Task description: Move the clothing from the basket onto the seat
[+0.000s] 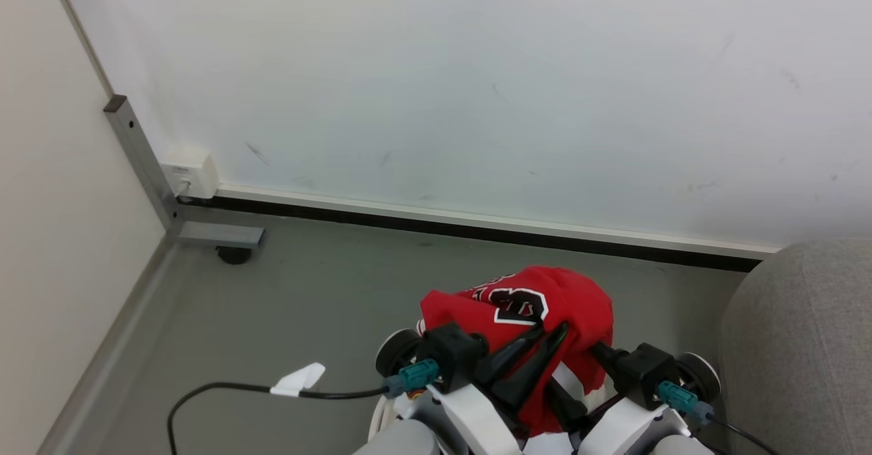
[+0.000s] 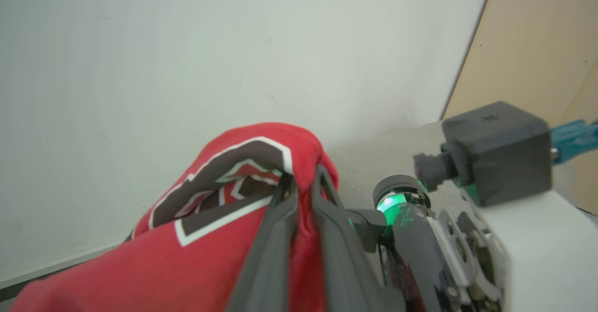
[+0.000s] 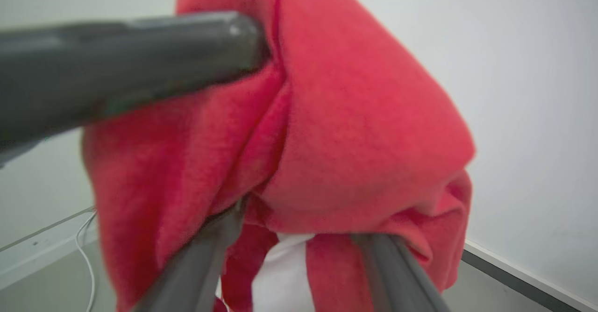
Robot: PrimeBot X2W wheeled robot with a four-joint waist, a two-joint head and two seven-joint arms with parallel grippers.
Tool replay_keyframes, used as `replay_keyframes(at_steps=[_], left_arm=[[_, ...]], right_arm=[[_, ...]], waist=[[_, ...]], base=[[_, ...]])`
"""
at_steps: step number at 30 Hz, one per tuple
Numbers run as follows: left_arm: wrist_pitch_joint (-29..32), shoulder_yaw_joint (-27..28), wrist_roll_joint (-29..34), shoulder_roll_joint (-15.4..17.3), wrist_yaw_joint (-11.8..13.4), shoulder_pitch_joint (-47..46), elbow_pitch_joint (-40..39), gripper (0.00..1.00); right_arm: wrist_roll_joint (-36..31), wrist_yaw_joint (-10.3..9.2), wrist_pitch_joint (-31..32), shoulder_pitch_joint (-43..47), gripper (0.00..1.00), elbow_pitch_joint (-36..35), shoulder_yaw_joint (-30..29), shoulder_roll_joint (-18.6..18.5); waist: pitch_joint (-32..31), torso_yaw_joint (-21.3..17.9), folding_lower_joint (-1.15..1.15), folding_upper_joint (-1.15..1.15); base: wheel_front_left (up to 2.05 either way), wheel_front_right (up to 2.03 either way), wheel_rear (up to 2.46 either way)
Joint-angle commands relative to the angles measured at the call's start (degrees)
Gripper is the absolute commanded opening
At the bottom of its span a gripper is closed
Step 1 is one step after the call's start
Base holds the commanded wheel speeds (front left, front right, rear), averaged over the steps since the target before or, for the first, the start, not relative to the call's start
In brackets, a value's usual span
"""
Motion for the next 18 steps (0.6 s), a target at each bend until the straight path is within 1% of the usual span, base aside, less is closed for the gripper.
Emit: replay_keyframes(at_steps=[1, 2, 3, 4, 5, 6, 18], left_arm=[[-0.1, -0.5, -0.5, 0.0, -0.2, -0.4, 0.1, 0.00], [-0.1, -0.6, -0.7, 0.0, -0.2, -0.4, 0.3, 0.00], [-0.1, -0.6, -0.8, 0.0, -0.2, -0.5, 0.4, 0.00], [-0.1, -0.6, -1.0, 0.0, -0.2, -0.6, 0.5, 0.00], [0.0, -0.6, -1.1, 0.0, -0.1, -0.7, 0.5, 0.00], [0.0, -0.5, -1.1, 0.0, -0.1, -0.8, 0.6, 0.00], [-0.1, 1.8, -0.9, 0.0, 0.4, -1.2, 1.1, 0.00]], right_arm=[[-0.7, -0.12, 0.0, -0.9, 1.00, -0.1, -1.0, 0.0], [-0.9, -0.12, 0.0, -0.6, 1.00, -0.2, -1.2, 0.1], [-1.1, -0.12, 0.0, -0.3, 0.94, -0.3, -1.4, 0.1], [-1.3, -0.12, 0.0, -0.1, 0.49, -0.6, -1.7, 0.2], [-1.6, -0.12, 0.0, 0.1, 0.25, -0.9, -2.0, 0.2], [-1.7, -0.12, 0.0, 0.4, 0.00, -1.1, -2.2, 0.2], [-2.0, -0.12, 0.0, 1.3, 0.00, -2.5, -2.9, 0.2]], waist=[[-0.1, 0.1, 0.00, 0.00], [-0.1, 0.2, 0.00, 0.00], [-0.1, 0.2, 0.00, 0.00], [-0.1, 0.2, 0.00, 0.00], [-0.1, 0.2, 0.00, 0.00], [-0.1, 0.1, 0.00, 0.00], [0.4, -0.8, 0.00, 0.00]], base=[[0.00, 0.00, 0.00], [0.00, 0.00, 0.00], [0.00, 0.00, 0.00], [0.00, 0.00, 0.00], [0.00, 0.00, 0.00], [0.00, 0.00, 0.00], [0.00, 0.00, 0.00]])
